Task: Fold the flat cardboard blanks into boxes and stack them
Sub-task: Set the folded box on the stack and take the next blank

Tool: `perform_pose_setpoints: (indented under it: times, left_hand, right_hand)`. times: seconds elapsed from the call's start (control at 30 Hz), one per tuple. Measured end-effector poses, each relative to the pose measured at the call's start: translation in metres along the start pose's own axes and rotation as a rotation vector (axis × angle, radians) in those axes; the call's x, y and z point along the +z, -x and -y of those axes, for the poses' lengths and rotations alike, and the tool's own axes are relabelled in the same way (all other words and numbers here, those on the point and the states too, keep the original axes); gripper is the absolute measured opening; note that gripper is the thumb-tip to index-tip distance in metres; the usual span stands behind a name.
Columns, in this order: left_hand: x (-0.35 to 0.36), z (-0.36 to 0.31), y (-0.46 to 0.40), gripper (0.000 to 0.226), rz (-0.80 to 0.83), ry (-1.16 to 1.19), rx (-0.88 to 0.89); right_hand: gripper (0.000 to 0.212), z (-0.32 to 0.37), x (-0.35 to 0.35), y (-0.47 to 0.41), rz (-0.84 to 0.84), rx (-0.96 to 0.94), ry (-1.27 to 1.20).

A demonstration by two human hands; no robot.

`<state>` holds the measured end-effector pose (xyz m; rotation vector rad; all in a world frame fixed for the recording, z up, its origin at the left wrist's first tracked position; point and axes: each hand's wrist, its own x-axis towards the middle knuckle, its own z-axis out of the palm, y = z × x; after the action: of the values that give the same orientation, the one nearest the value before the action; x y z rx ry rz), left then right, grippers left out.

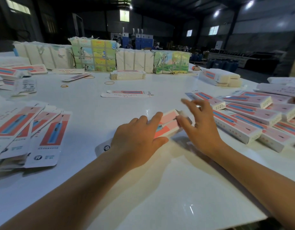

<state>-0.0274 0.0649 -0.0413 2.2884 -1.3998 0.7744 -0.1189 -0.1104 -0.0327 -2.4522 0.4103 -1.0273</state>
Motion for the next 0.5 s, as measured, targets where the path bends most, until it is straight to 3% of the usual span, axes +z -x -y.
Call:
perform_pose_setpoints:
  times: [0.07, 0.13, 0.17, 0.23, 0.3, 0.37, 0.43, 0.5]
  left_hand:
    - [-0.002, -0.001, -0.001, 0.064, 0.0, 0.048, -0.015]
    - [-0.004, -0.003, -0.001, 0.064, 0.011, 0.09, -0.019]
    - [-0.004, -0.005, -0.001, 0.064, 0.017, 0.095, -0.014]
    - [-0.003, -0.007, -0.001, 0.065, 0.015, 0.066, 0.007]
    - [-0.002, -0.01, 0.001, 0.067, -0.003, -0.001, 0.023]
    - [-0.002, -0.015, 0.001, 0.068, -0.014, -0.062, 0.031]
    - [-0.003, -0.017, 0.001, 0.068, -0.007, -0.086, 0.027]
    - [-0.007, -0.017, 0.0, 0.067, -0.007, -0.088, 0.013]
  right_hand:
    - [0.058, 0.0, 0.0, -0.003, 0.102, 0.291, -0.413]
    - [0.04, 0.002, -0.003, -0.007, 0.272, 0.584, -1.001]
    - [0.026, 0.003, -0.003, -0.009, 0.31, 0.64, -1.135]
    - [0.012, 0.005, -0.003, -0.007, 0.286, 0.537, -1.055]
    - [0.025, 0.003, 0.002, 0.001, 0.201, 0.212, -0.584]
    - [0.023, 0.003, 0.007, 0.008, 0.154, 0.005, -0.202]
    - [0.023, 0.003, 0.01, 0.009, 0.151, 0.04, -0.282]
    - [0.031, 0.005, 0.007, 0.004, 0.15, 0.177, -0.594]
